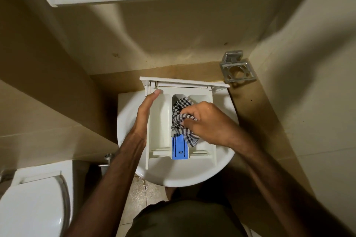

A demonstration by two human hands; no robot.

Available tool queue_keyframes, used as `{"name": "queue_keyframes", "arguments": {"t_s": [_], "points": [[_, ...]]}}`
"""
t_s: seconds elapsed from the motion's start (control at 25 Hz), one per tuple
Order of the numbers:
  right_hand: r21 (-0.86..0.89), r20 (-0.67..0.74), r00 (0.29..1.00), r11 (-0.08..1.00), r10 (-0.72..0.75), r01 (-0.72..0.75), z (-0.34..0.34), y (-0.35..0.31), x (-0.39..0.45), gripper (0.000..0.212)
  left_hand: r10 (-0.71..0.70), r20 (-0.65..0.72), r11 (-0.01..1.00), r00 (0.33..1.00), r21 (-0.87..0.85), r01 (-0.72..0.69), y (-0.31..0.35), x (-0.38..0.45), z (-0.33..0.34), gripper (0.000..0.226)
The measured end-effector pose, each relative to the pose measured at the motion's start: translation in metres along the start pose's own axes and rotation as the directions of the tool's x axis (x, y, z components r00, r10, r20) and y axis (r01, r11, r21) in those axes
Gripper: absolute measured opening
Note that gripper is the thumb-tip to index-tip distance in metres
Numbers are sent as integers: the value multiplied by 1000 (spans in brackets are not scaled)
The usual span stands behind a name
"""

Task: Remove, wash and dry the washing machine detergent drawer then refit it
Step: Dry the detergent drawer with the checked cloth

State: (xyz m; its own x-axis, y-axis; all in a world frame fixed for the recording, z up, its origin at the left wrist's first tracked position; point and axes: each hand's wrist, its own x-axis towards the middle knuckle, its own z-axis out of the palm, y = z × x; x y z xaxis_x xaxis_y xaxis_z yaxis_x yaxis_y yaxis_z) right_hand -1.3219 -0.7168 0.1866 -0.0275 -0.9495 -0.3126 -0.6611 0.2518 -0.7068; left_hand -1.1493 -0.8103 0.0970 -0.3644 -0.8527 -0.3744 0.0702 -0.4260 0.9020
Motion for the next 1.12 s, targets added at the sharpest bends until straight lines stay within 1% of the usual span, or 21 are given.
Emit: {"name": "queue_keyframes", "arguments": {"t_s": [0.04,0.08,0.12,0.16,0.2,0.24,0.28,0.32,0.36,0.4,0.44,0.48,0.56,0.64,0.72,0.8,0.92,0.96,1.04,1.12], "points": [[127,-22,1000,992,-1,4,-7,3,-7,14,9,7,999,1000,-36,-9,-1,2,0,22],[275,-67,998,962,16,3,-10,6,-14,18,1,20,997,1000,-80,1,1,1,1,27],[375,-132,991,927,35,17,-11,7,-20,22,-30,42,990,999,-135,36,1,2,0,30],[397,-211,977,916,37,51,-9,8,-24,24,-76,80,974,994,-207,91,3,2,1,32],[356,-295,955,930,17,93,-4,7,-27,28,-98,124,955,987,-266,129,1,6,-1,48],[277,-372,928,951,-27,138,2,6,-28,33,-127,156,934,980,-313,171,-2,8,0,71],[175,-433,897,968,-89,180,8,3,-27,36,-125,238,913,963,-353,205,-5,10,1,85],[69,-473,867,974,-159,216,15,-3,-25,37,-99,296,903,950,-375,211,-7,10,3,91],[-47,-494,837,969,-234,243,22,-9,-23,38,-76,310,900,948,-388,199,-10,12,6,91],[-187,-498,809,950,-312,252,29,-15,-19,37,-70,311,886,948,-418,203,-10,12,8,90],[-330,-474,799,916,-370,229,36,-19,-14,35,-82,319,868,944,-443,225,-11,13,10,87],[-448,-427,813,873,-397,191,41,-22,-8,34,-91,325,850,941,-467,244,-10,13,12,84],[-569,-312,872,809,-376,145,50,-24,4,38,-101,304,825,947,-506,250,-14,14,11,75],[-604,-247,909,787,-335,126,54,-21,12,47,-93,282,806,955,-542,239,-14,13,11,67],[-623,-271,903,776,-333,99,57,-19,20,51,-97,283,798,954,-551,245,-16,12,9,65],[-676,-290,892,734,-346,65,63,-21,25,42,-107,300,791,948,-552,264,-21,12,8,65],[-767,-236,930,641,-281,-1,75,-30,29,26,-135,326,790,936,-535,301,-25,13,12,64],[-781,-238,932,625,-274,-16,75,-34,30,24,-144,344,786,928,-530,319,-24,13,14,65],[-766,-222,944,643,-245,-14,73,-38,34,27,-139,359,794,923,-516,321,-22,15,13,69],[-728,-173,959,685,-223,28,72,-36,37,27,-135,365,808,921,-497,316,-19,18,13,80]]}}
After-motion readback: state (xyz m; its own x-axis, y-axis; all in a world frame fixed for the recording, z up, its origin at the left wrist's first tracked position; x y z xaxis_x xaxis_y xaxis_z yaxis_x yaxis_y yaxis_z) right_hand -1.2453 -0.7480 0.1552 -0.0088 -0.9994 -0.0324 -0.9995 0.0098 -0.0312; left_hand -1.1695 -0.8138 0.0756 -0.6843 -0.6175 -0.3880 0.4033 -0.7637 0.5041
